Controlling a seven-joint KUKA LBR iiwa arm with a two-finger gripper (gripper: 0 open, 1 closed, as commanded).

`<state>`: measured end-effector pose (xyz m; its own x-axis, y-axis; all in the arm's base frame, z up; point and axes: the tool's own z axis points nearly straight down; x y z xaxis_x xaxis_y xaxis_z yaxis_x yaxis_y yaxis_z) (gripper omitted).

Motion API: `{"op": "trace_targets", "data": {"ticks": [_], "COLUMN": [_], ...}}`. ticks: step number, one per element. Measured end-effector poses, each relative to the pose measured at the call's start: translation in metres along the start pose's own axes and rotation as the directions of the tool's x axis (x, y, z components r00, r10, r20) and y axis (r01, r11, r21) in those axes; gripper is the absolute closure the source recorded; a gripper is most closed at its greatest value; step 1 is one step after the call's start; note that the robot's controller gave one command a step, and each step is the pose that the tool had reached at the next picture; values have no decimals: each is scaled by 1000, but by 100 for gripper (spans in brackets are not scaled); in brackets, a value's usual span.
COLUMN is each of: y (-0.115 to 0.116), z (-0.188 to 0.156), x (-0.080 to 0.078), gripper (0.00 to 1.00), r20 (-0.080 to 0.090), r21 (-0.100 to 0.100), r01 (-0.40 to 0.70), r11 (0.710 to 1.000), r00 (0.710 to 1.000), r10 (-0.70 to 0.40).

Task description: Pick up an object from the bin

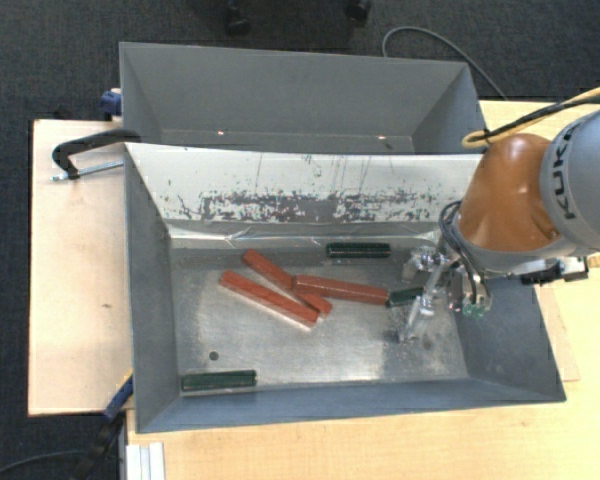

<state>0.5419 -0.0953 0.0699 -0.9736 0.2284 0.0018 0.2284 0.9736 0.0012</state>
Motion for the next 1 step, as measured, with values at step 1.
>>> {"op": "trace_targets", "data": {"ticks": [1], "y": [1], "z": [-1], "x": [-1], "gripper": [0], "r20": [3], "r21": [0], "r01": [0], "r11": [1000], "r00": [1000], "r10": [0]}}
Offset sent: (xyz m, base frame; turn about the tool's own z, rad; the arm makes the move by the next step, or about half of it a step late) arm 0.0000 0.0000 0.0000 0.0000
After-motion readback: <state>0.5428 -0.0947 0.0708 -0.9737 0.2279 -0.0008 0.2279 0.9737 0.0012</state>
